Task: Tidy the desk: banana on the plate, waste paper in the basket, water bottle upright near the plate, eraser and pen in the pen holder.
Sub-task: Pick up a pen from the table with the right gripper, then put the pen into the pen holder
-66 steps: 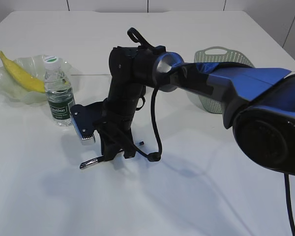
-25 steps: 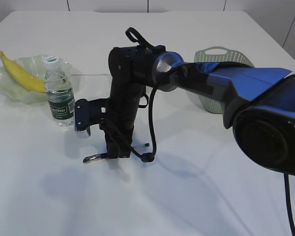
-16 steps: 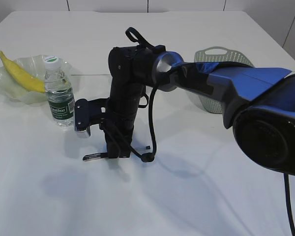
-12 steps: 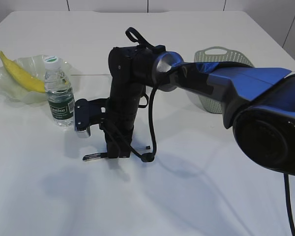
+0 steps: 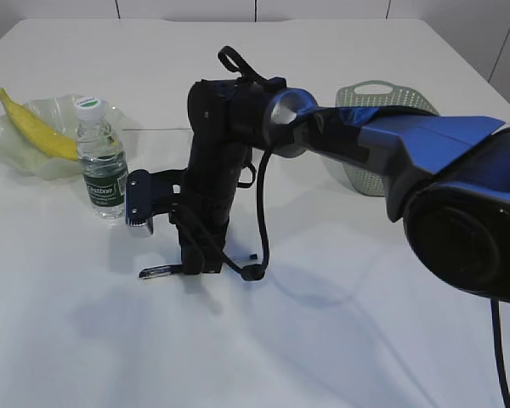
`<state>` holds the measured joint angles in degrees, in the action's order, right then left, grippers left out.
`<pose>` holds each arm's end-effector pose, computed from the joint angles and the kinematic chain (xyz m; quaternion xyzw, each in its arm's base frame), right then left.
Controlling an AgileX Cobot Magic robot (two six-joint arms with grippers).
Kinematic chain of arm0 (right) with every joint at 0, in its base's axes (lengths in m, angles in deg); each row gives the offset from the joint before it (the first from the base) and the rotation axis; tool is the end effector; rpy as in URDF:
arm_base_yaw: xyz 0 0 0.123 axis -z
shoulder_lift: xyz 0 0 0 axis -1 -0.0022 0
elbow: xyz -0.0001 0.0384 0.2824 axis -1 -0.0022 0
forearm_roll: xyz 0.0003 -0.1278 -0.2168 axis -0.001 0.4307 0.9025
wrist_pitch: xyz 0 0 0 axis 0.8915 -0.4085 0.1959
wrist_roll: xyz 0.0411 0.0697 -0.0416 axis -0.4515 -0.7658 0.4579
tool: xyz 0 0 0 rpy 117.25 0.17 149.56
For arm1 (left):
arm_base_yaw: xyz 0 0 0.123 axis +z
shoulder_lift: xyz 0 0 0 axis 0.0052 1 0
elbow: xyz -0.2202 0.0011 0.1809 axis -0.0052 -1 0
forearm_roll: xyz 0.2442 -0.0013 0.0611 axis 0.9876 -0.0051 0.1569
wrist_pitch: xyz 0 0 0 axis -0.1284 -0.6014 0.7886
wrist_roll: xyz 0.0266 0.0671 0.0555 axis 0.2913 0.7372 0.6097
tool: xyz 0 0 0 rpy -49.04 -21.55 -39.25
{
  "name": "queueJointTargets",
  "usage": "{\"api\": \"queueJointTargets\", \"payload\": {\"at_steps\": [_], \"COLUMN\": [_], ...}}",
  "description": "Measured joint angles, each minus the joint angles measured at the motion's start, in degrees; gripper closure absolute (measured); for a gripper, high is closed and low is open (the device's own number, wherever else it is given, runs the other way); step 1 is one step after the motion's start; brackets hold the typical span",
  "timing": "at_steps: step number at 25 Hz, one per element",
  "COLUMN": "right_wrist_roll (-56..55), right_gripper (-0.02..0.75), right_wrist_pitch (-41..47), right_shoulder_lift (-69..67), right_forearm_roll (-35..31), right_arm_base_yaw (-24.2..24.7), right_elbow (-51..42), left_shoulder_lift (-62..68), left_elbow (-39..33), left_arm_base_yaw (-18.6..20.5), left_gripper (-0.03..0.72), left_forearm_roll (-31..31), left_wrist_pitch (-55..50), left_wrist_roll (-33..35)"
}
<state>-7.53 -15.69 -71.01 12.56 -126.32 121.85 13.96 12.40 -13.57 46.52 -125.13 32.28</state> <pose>0.4014 0.3230 0.1257 -0.7706 0.6230 0.0984 0.0915 0.1282 -0.0406 0.3368 0.0916 0.9337 -0.0993 0.3316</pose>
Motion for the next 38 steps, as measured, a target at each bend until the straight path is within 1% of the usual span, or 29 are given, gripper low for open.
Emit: {"api": "queueJointTargets", "payload": {"at_steps": [9,13,16,21,28,33,38], "right_wrist_roll": [-0.07,-1.59,-2.72,-3.21,-2.84,-1.21,1.74], "right_gripper": [0.696,0.696,0.696,0.696,0.696,0.696,0.696], "right_wrist_pitch": [0.13,0.18,0.27,0.4,0.73,0.73,0.73], "right_shoulder_lift": [2.8,4.6,6.28,9.93,12.65,12.72,12.72], "right_forearm_roll": [-1.33,-1.97,-2.93,-3.93,-8.4,-11.01,-16.33], "right_arm_base_yaw": [0.0,0.93,2.63,7.0,13.4,15.86,18.69], "right_elbow": [0.0,0.0,0.0,0.0,0.0,0.0,0.0], "left_shoulder_lift": [0.0,0.0,0.0,0.0,0.0,0.0,0.0], "left_elbow": [0.0,0.0,0.0,0.0,0.0,0.0,0.0], "left_arm_base_yaw": [0.0,0.0,0.0,0.0,0.0,0.0,0.0], "left_gripper": [0.171,0.171,0.171,0.171,0.171,0.171,0.171], "left_forearm_roll": [1.38,1.38,1.42,1.42,1.42,1.51,1.51], "left_wrist_pitch": [-0.53,-1.46,-1.46,-2.28,-2.45,-1.45,-1.22], "left_wrist_roll": [0.0,0.0,0.0,0.0,0.0,0.0,0.0]}}
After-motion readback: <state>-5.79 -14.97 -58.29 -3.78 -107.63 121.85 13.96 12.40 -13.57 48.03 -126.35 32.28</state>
